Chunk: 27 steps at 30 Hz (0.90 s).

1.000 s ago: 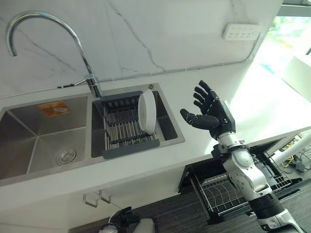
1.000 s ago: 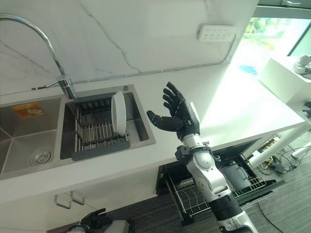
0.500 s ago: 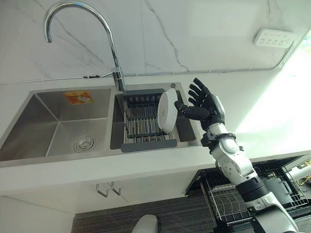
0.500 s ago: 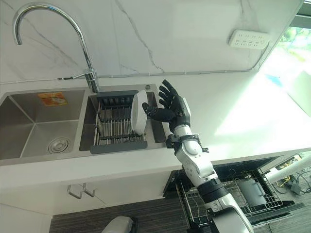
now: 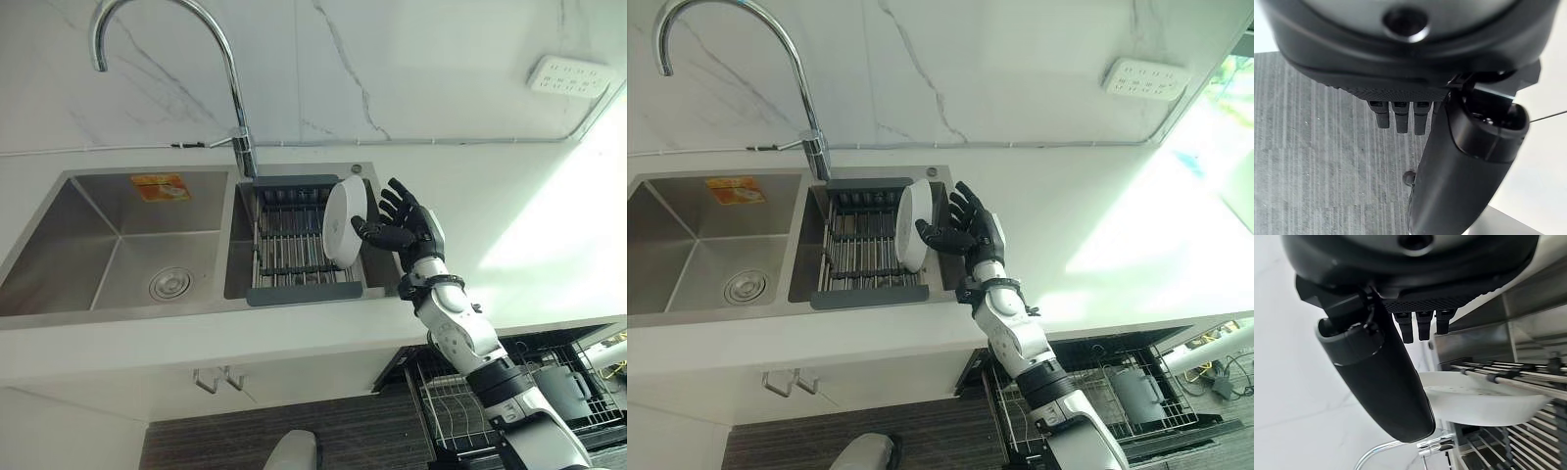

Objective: Place the dishes in the dishwasher.

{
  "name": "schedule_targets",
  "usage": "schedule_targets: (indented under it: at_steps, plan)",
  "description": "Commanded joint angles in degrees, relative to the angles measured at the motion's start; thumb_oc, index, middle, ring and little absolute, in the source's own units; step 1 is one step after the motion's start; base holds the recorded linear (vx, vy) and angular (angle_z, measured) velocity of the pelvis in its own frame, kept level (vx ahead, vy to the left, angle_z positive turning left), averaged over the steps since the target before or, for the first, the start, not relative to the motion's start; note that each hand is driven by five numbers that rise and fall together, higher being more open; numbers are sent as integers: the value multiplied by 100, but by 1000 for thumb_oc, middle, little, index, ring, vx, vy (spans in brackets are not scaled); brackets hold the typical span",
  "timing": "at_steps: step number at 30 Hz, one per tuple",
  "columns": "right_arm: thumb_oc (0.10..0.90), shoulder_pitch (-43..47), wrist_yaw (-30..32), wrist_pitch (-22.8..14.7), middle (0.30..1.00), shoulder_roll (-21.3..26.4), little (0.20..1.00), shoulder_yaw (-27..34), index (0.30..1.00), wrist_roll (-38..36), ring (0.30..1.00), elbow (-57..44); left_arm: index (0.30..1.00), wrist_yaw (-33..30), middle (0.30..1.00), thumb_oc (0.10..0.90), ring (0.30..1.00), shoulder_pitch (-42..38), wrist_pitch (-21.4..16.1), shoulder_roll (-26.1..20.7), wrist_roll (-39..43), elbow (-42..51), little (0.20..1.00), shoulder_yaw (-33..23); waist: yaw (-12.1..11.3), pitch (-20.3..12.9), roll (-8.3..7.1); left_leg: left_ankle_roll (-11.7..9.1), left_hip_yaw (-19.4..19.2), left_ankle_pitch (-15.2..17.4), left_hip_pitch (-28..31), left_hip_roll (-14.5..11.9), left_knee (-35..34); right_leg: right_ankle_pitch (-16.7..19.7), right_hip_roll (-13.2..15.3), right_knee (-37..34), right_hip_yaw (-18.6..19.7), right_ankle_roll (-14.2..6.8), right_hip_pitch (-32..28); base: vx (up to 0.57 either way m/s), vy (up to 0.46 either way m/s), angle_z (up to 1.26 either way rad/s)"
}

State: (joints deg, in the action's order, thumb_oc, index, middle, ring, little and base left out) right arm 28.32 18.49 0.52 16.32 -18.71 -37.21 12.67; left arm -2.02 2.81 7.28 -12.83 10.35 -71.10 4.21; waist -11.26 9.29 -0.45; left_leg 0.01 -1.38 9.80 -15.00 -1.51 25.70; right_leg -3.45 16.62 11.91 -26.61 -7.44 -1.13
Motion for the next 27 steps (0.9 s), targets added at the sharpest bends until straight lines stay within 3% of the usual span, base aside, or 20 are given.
schedule_targets:
  at_steps: [1,22,23,24,26,27]
  plan:
    - [800,901,-17,-538,900,26,900,24,900,15,900,-29,900,-121,900,800,900,35,-12,-224,-188,-174,900,176,-121,-314,92,-357,-193,178,546,-352,-851,-869,147,528,156,-236,136,33,3,3]
    - [800,995,-331,-455,900,-243,900,-290,900,-89,900,301,900,-33,900,800,900,105,33,-266,-56,-121,900,168,-267,-252,143,-303,-72,139,506,-264,-851,-816,201,528,114,-277,121,12,0,1]
    - [750,998,-351,-446,825,-246,825,-298,825,-97,825,326,900,-29,900,800,900,110,27,-273,-58,-121,900,169,-272,-252,144,-303,-68,137,503,-263,-851,-815,200,528,114,-279,122,0,0,0]
    - [671,1000,-363,-433,707,-246,707,-312,707,-103,707,361,900,-24,900,800,900,111,26,-283,-72,-117,900,168,-283,-249,145,-302,-57,130,499,-259,-851,-812,200,528,110,-281,118,0,0,0]
    - [414,1006,-361,-443,321,-256,321,-334,321,-81,321,419,900,-23,900,800,900,108,33,-291,-71,-113,900,174,-292,-246,143,-303,-51,125,495,-256,-851,-810,201,528,107,-279,118,0,0,0]
    - [400,1011,-382,-446,300,-258,300,-353,300,-58,300,462,900,-21,900,800,900,102,41,-298,-55,-109,900,189,-296,-244,147,-304,-47,126,492,-254,-851,-809,202,528,107,-282,120,0,0,0]
